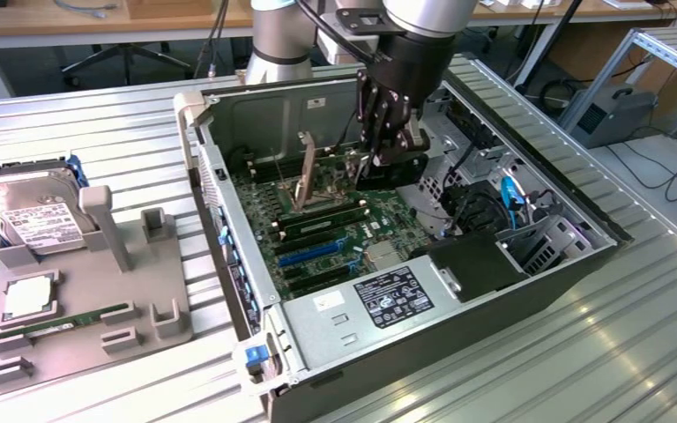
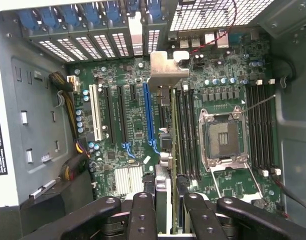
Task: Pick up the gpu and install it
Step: 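Insert the gpu into the slot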
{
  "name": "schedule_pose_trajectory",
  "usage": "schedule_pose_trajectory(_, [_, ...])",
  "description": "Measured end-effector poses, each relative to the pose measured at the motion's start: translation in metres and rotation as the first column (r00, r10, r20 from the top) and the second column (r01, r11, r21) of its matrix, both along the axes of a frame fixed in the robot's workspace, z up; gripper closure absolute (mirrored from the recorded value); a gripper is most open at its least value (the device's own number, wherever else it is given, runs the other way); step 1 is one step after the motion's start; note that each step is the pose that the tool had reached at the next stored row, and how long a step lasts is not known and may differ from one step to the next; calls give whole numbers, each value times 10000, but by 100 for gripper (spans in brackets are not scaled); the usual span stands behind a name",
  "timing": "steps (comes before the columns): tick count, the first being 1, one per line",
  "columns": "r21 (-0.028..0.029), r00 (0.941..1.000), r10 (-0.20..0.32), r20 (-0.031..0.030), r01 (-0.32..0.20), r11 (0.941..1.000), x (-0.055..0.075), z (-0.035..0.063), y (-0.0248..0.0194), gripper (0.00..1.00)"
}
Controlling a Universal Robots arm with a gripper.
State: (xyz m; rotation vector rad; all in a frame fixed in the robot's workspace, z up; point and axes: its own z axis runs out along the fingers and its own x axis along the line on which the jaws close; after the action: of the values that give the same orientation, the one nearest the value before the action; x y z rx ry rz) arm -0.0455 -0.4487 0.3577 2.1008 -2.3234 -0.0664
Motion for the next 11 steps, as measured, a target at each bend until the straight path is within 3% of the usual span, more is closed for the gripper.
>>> schedule_pose_trajectory(11, [0,10000,-1,0,1,10000,-7,-20,-18,73])
